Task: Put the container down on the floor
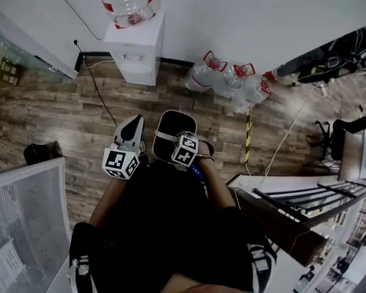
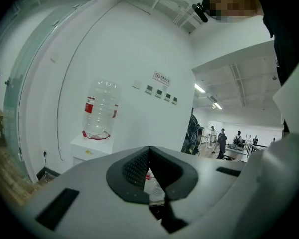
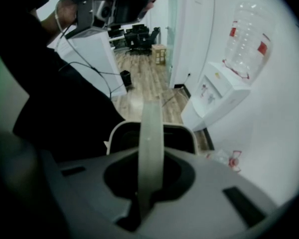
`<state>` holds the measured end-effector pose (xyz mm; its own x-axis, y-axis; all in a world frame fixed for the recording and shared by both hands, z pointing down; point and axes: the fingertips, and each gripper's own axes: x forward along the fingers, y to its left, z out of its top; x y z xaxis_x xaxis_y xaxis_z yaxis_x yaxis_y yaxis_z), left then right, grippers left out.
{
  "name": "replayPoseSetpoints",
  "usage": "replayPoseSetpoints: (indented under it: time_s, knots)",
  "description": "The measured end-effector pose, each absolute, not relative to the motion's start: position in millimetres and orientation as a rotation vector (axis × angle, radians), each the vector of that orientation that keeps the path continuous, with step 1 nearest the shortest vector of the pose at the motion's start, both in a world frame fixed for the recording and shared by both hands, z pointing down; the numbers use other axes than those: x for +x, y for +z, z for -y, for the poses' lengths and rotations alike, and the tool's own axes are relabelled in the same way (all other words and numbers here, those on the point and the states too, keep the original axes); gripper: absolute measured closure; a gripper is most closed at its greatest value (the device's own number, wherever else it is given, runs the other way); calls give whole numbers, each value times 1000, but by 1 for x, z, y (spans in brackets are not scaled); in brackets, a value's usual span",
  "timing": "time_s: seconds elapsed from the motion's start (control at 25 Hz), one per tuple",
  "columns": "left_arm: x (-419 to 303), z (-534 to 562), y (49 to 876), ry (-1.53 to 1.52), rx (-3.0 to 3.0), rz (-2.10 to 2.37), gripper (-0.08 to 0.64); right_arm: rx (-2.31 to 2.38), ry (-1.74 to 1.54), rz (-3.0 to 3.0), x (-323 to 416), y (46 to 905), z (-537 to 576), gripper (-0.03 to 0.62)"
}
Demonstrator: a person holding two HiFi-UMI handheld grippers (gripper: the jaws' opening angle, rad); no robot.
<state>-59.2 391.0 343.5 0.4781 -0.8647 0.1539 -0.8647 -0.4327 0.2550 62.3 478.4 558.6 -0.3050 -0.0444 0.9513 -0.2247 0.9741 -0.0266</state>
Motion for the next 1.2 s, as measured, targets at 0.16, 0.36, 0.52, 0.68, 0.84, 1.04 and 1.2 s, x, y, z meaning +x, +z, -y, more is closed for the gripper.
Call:
replayPoseSetpoints:
  time_s: [0.16,0.36,0.52,0.68,0.84,1.04,1.2]
  knots:
    - [-50,-400,347,22,2425,1490,528,195,175,1891,73,561,-472,558]
    - [-46,-403,355,50,2408,1501,528,207,183,1893,85,566,-463,560]
    - [-46,-389,364,61,2406,1499,528,225,205,1880,91,572,-451,560]
    - [-46,-364,372,46,2397,1475,528,239,231,1857,98,580,-436,560]
    - [-45,-333,381,44,2398,1437,528,249,256,1844,102,585,-416,560]
    - [-51,-277,386,43,2401,1390,528,256,273,1834,98,588,-380,560]
    - [-59,-230,386,51,2410,1351,528,268,279,1835,91,590,-348,560]
